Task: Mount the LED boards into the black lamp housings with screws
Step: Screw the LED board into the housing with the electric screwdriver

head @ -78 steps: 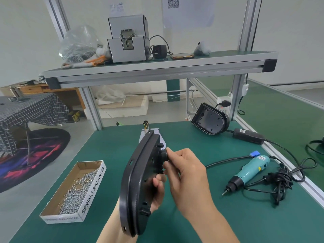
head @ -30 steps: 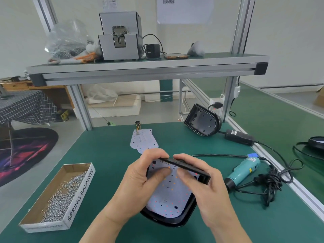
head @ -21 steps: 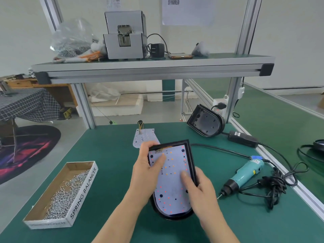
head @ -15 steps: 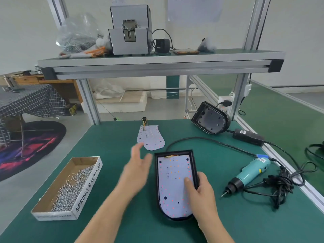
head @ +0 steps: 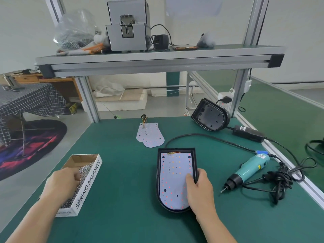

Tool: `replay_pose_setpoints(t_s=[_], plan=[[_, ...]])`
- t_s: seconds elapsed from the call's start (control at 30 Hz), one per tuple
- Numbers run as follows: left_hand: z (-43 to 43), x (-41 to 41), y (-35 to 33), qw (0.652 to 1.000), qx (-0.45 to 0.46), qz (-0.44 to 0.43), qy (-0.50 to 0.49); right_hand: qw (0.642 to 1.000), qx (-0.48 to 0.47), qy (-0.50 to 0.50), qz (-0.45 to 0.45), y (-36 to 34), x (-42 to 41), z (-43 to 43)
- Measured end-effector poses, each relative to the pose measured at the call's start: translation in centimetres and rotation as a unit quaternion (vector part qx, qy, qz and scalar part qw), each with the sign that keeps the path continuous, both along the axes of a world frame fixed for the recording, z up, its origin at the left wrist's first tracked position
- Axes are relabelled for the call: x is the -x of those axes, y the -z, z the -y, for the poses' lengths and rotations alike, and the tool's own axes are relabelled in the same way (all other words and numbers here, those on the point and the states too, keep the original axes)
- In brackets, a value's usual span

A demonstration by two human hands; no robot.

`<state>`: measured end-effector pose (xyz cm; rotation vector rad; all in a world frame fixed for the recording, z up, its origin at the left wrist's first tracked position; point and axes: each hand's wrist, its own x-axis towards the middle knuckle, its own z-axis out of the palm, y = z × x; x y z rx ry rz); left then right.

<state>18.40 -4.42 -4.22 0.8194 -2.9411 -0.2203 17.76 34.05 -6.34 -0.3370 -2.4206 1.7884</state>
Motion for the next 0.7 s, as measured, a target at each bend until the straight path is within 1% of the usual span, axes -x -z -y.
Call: replay_pose_setpoints(t_s=[0.1, 0.2, 0.3, 0.37, 0.43, 0.47, 0.5, 0.53, 0.57, 0.6, 0.63, 0.67, 0.7], plan=[[0.0, -0.1, 0.0, 1.000, -0.002, -0.007, 0.005, 1.000, -0.003, 0.001, 0.000, 0.0, -0.1, -0.1], [0.4, -0.5, -0.1, 0.996, -0.045, -0.077, -0.004, 1.000, -0.002, 0.003, 0.001, -0.1, -0.1, 0.0], [0.8, -0.9, 0.0, 0.984, -0.109, -0.141, -0.030, 1.000, -0.001, 0.004, -0.001, -0.1, -0.2, 0.1], [0.8, -1.1, 0.2, 0.967, -0.164, -0.185, -0.064, 1.000, -0.004, 0.006, -0.002, -0.1, -0.1, 0.0], [0.8, -1.1, 0.5, 0.951, -0.197, -0.211, -0.107, 1.000, -0.006, 0.006, -0.001, -0.1, -0.2, 0.0], [0.9, -1.0, 0.7, 0.940, -0.225, -0.221, -0.128, 1.000, -0.007, 0.006, -0.001, -0.2, -0.2, 0.0], [1.0, -0.9, 0.8, 0.918, -0.278, -0.240, -0.151, 1.000, -0.008, 0.006, 0.000, -0.2, -0.2, 0.0], [1.1, -0.7, 0.7, 0.875, -0.364, -0.269, -0.171, 1.000, -0.008, 0.005, 0.002, -0.2, -0.2, 0.0], [1.2, -0.6, 0.2, 0.807, -0.476, -0.295, -0.185, 1.000, -0.009, 0.006, 0.003, -0.3, -0.3, 0.0], [0.9, -0.7, -0.6, 0.712, -0.603, -0.310, -0.180, 1.000, -0.013, 0.007, 0.003, -0.3, -0.3, 0.0], [0.2, -1.0, -1.4, 0.602, -0.717, -0.315, -0.158, 1.000, -0.016, 0.010, 0.004, -0.3, -0.3, 0.0], [-0.8, -1.3, -2.2, 0.499, -0.802, -0.303, -0.129, 1.000, -0.018, 0.012, 0.005, -0.4, -0.4, 0.1], [-2.2, -1.6, -3.1, 0.424, -0.859, -0.272, -0.094, 1.000, -0.020, 0.013, 0.007, -0.5, -0.4, 0.1]])
